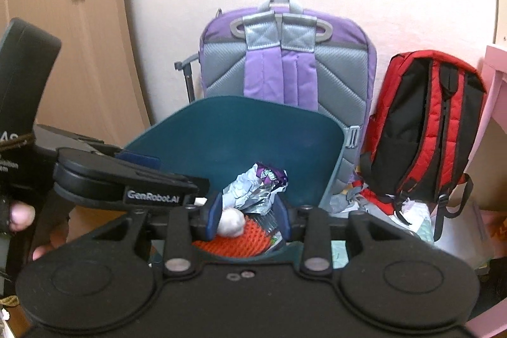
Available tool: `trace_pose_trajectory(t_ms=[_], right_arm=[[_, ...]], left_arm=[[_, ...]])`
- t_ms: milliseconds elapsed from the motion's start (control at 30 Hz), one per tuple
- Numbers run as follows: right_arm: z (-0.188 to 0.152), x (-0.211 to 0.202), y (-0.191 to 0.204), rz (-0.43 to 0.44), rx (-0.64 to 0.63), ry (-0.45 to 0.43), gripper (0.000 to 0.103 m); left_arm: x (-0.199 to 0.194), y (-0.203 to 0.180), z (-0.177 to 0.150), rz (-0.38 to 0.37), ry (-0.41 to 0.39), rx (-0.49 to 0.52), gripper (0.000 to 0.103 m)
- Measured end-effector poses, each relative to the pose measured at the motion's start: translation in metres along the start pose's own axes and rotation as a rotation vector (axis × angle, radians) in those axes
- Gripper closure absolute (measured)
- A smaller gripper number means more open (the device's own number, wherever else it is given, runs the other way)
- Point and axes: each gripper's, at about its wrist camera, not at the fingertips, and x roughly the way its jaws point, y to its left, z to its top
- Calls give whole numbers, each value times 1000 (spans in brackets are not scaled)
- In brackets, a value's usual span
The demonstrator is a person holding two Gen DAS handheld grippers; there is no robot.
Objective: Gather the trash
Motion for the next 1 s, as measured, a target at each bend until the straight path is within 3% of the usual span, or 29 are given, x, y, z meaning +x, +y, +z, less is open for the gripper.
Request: trace_pose_trajectory(t_ms=[167, 400, 533, 1000], right_arm=[[1, -29, 2, 14, 11, -26, 62], [3, -72, 5, 38, 34, -77, 58], [2, -94, 6, 58, 48, -100, 55], [-11, -160, 15, 98, 36, -185, 53]], left_arm=[[-34, -8, -5, 10, -42, 19, 32], [-86, -14, -14, 14, -133, 1, 32], [-111, -16, -21, 10, -166, -2, 25], [-180, -30, -59, -16, -237, 6, 19]])
